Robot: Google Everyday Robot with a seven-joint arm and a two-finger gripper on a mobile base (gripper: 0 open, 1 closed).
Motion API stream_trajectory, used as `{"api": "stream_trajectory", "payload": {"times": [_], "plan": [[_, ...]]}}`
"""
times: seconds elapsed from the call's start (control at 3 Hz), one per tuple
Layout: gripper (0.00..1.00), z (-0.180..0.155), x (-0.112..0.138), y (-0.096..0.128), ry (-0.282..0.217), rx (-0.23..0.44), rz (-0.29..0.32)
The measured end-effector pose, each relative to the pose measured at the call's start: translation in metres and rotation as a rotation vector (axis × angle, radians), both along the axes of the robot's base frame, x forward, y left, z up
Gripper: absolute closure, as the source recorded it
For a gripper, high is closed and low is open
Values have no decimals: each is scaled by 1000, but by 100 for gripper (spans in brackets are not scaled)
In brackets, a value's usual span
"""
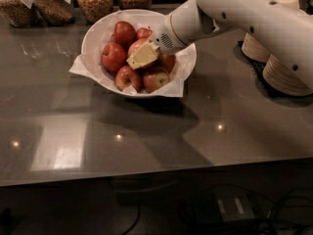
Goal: Pick apple from white bowl
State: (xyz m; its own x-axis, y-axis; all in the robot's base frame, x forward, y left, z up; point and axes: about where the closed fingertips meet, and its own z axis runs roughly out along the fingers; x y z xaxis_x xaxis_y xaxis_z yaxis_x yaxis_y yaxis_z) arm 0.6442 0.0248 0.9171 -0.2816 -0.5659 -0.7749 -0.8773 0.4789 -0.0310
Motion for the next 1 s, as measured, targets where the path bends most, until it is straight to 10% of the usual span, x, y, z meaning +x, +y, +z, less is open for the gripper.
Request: {"api": "stream_trajectory", "payload": {"times": [1.0], "plan": [[100, 49, -43, -27, 41, -23, 227]]}}
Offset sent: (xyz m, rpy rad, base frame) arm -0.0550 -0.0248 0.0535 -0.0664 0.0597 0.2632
